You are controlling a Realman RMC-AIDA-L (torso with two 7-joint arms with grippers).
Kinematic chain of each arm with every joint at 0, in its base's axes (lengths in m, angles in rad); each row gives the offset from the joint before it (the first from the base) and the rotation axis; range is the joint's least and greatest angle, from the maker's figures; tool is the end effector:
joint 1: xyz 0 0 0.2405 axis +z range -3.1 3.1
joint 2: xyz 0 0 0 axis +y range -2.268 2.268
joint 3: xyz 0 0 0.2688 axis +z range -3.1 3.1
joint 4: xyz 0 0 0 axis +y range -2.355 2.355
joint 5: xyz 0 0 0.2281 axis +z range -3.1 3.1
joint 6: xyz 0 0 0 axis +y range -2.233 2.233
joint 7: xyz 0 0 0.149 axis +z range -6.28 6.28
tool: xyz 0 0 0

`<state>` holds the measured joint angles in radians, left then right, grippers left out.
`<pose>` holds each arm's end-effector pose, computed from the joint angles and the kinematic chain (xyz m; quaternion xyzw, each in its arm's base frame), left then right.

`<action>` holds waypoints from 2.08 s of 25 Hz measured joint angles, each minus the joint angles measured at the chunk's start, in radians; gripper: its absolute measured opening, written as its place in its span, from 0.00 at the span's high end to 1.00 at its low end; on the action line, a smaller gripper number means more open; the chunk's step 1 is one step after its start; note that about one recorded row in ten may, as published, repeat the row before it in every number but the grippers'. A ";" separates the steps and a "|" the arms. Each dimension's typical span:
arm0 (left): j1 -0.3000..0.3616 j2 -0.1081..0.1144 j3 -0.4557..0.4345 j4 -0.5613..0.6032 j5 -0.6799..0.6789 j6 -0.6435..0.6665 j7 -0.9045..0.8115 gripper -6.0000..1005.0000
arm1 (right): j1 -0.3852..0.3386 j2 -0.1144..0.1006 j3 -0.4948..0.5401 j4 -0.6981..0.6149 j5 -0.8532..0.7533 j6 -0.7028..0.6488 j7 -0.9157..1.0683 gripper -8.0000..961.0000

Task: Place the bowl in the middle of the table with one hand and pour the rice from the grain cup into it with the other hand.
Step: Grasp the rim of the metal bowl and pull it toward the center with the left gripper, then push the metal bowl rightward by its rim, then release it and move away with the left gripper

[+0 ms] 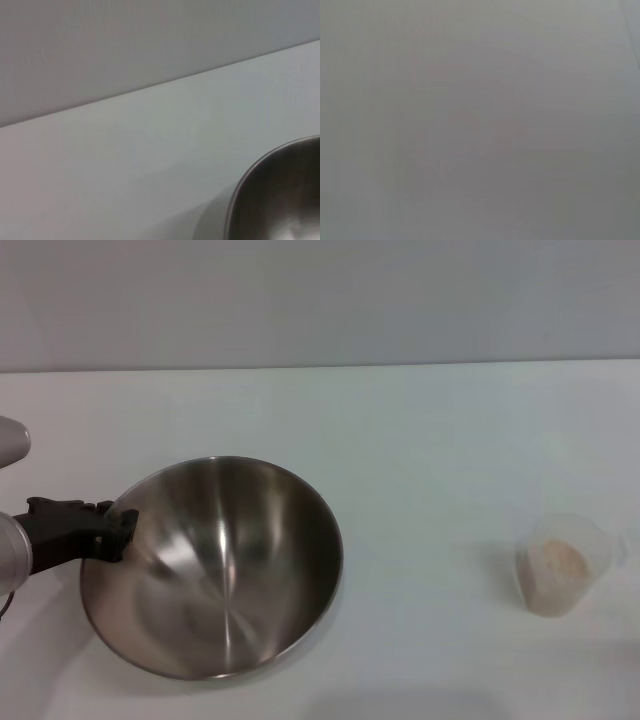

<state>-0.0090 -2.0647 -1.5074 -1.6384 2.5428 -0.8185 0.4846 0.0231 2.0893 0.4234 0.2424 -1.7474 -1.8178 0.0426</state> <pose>-0.2539 0.3330 0.0086 -0.8418 -0.3521 -0.0127 0.4089 0.3831 0.1676 0.0129 -0.5245 0.1670 0.3521 0.7570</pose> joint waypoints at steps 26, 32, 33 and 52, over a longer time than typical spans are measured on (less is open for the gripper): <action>-0.118 0.001 -0.227 0.067 -0.267 -0.216 0.031 0.95 | 0.003 -0.002 -0.015 0.000 0.000 -0.003 0.001 0.19; -0.149 0.002 -0.303 0.166 -0.435 -0.260 0.141 0.95 | 0.003 -0.002 -0.017 -0.001 0.000 -0.005 0.002 0.19; -0.153 0.002 -0.312 0.180 -0.454 -0.266 0.156 0.95 | 0.003 -0.002 -0.017 -0.001 0.000 -0.005 0.002 0.18; -0.178 -0.005 -0.232 0.252 -0.573 -0.208 0.219 0.95 | 0.004 -0.002 -0.017 -0.002 0.000 -0.003 0.003 0.19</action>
<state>-0.1872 -2.0700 -1.7396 -1.3865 1.9697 -1.0260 0.7039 0.0269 2.0878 0.4065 0.2407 -1.7471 -1.8208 0.0457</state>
